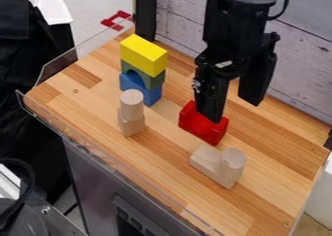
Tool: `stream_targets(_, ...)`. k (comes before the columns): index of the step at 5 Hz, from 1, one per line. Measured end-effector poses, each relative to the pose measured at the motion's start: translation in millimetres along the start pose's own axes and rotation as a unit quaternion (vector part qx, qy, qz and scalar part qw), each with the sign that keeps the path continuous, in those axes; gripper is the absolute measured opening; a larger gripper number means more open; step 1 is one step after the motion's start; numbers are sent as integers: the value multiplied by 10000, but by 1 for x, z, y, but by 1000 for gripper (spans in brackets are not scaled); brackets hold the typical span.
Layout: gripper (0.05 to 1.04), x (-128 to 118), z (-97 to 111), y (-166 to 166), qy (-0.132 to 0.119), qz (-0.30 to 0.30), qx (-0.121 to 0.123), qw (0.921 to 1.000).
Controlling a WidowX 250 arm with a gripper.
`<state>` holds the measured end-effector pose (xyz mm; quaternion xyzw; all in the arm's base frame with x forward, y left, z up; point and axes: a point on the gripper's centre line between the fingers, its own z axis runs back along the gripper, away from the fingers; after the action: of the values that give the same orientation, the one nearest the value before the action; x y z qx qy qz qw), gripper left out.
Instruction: Take the cylinder off of the rectangular block and put it on top of the other cylinder
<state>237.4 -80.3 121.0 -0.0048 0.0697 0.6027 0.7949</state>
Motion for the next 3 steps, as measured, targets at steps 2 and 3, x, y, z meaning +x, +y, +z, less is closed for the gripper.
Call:
stream_targets(2,999,-1,-24,4,145,286,102,9994)
stream_targets(3,999,-4,-36,3,380,494,171,9979)
